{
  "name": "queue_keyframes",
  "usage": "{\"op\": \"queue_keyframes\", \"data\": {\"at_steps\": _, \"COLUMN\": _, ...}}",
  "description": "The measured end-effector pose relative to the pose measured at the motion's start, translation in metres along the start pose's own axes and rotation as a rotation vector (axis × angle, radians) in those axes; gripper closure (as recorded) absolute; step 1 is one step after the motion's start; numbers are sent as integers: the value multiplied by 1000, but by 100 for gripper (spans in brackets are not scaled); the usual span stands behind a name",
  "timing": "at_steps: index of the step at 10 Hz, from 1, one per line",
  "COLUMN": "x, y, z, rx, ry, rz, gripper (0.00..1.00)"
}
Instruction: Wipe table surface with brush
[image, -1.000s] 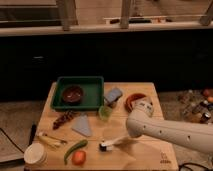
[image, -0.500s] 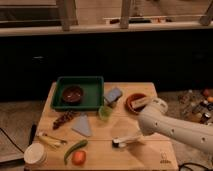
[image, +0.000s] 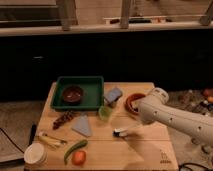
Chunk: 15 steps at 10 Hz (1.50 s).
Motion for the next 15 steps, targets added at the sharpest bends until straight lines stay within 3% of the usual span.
{"op": "queue_keyframes", "data": {"at_steps": 2, "x": -36, "y": -6, "z": 6, "rx": -5, "ry": -31, "rz": -68, "gripper": 100}}
{"op": "queue_keyframes", "data": {"at_steps": 4, "x": -73, "y": 6, "z": 12, "rx": -29, "ry": -66, "rz": -181, "gripper": 100}}
{"op": "queue_keyframes", "data": {"at_steps": 7, "x": -83, "y": 30, "z": 15, "rx": -77, "ry": -71, "rz": -226, "gripper": 100}}
{"op": "queue_keyframes", "data": {"at_steps": 9, "x": -65, "y": 41, "z": 16, "rx": -99, "ry": -61, "rz": -209, "gripper": 100}}
{"op": "queue_keyframes", "data": {"at_steps": 11, "x": -24, "y": 53, "z": 17, "rx": -115, "ry": -49, "rz": -159, "gripper": 100}}
{"op": "queue_keyframes", "data": {"at_steps": 14, "x": 38, "y": 48, "z": 21, "rx": -103, "ry": -37, "rz": -47, "gripper": 100}}
{"op": "queue_keyframes", "data": {"at_steps": 15, "x": 47, "y": 41, "z": 23, "rx": -95, "ry": -41, "rz": -38, "gripper": 100}}
